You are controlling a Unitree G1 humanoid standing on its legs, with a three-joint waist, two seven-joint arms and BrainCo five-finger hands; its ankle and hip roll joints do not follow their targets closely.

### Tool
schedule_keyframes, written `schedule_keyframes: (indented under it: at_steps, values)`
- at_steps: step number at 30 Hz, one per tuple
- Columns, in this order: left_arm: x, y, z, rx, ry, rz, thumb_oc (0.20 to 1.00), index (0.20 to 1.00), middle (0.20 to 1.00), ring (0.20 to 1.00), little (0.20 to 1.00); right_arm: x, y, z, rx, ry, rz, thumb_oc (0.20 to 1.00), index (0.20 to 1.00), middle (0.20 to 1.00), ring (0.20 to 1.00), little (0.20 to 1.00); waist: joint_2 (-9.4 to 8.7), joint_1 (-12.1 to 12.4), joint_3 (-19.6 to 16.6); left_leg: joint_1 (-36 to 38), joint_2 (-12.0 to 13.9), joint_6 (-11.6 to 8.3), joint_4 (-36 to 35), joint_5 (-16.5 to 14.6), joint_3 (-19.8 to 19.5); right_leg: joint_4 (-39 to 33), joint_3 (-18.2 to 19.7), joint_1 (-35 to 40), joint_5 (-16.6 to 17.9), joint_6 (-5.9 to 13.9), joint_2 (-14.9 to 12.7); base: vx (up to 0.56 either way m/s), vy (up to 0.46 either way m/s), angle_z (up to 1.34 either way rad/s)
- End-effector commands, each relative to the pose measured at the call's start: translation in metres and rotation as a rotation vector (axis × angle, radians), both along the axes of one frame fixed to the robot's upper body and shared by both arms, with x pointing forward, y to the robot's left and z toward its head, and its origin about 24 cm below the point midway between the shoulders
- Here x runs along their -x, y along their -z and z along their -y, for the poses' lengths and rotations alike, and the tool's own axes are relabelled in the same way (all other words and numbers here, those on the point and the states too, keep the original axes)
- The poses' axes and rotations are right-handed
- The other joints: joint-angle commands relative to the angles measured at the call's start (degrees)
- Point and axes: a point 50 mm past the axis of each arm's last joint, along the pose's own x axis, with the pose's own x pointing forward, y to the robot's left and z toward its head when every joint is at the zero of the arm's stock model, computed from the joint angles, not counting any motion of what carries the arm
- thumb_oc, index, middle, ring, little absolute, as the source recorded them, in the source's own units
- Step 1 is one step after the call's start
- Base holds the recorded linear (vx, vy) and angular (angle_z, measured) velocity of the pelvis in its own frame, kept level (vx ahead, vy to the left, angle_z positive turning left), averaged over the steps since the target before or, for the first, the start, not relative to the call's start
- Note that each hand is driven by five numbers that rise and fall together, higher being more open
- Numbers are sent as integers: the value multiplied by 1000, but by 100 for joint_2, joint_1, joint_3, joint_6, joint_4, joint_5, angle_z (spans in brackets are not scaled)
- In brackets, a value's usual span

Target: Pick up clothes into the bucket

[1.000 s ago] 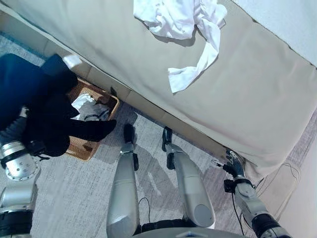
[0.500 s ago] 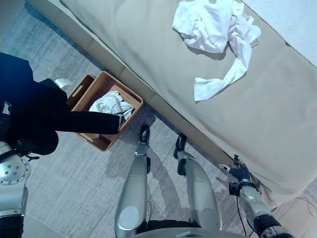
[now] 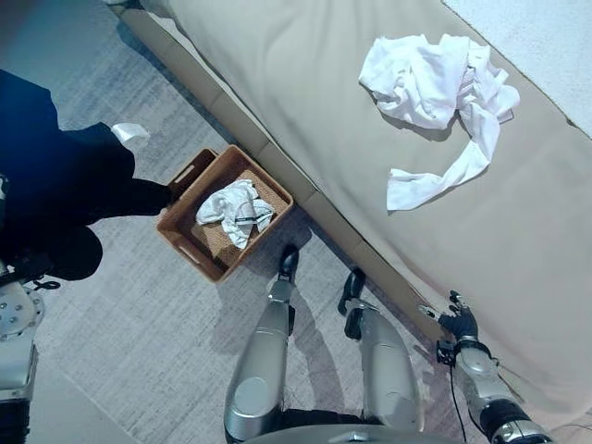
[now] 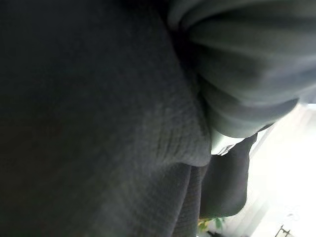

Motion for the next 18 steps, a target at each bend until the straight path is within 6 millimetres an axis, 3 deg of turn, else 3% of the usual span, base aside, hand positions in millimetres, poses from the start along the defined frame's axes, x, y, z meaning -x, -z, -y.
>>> schedule_keyframes:
  at_steps: [1, 7, 12, 15, 18]
  values:
    - [8, -27, -7, -8, 33, 145, 200, 200, 200, 200, 200, 2, -3, 11, 44, 7, -10, 1000, 1000, 1000, 1000, 1000, 55, -229, -101, -159, -157, 213, 698, -558, 55, -879, 292, 54, 909, 430, -412, 0, 0, 0]
    - [-15, 12, -8, 121, 61, -5, 200, 200, 200, 200, 200, -11, -12, 4, 43, -28, 48, 1000, 1000, 1000, 1000, 1000, -94, -342, -101, -309, -110, 210, 817, -585, 114, -825, 353, -117, 884, 400, -329, 0, 0, 0]
    - [-27, 47, -17, 234, -5, -113, 200, 200, 200, 200, 200, -13, -15, 0, 29, -22, 81, 1000, 1000, 1000, 1000, 1000, -390, -481, -101, -605, -31, 203, 1061, -660, 185, -812, 450, -366, 893, 388, -210, -3, -8, -10]
    - [-29, 61, -28, 206, -103, -217, 200, 200, 200, 200, 200, -11, -13, -3, 31, -9, 85, 1000, 1000, 1000, 1000, 1000, -644, -600, -101, -898, 53, 215, 1402, -805, 241, -755, 544, -591, 916, 374, -110, -5, -21, -20]
    - [-31, 63, -31, 164, -140, -266, 200, 200, 200, 200, 200, -11, -13, -5, 28, -10, 89, 1000, 1000, 1000, 1000, 1000, -754, -641, -101, -1068, 101, 227, 1596, -879, 270, -716, 608, -735, 949, 380, -45, -4, 0, -15]
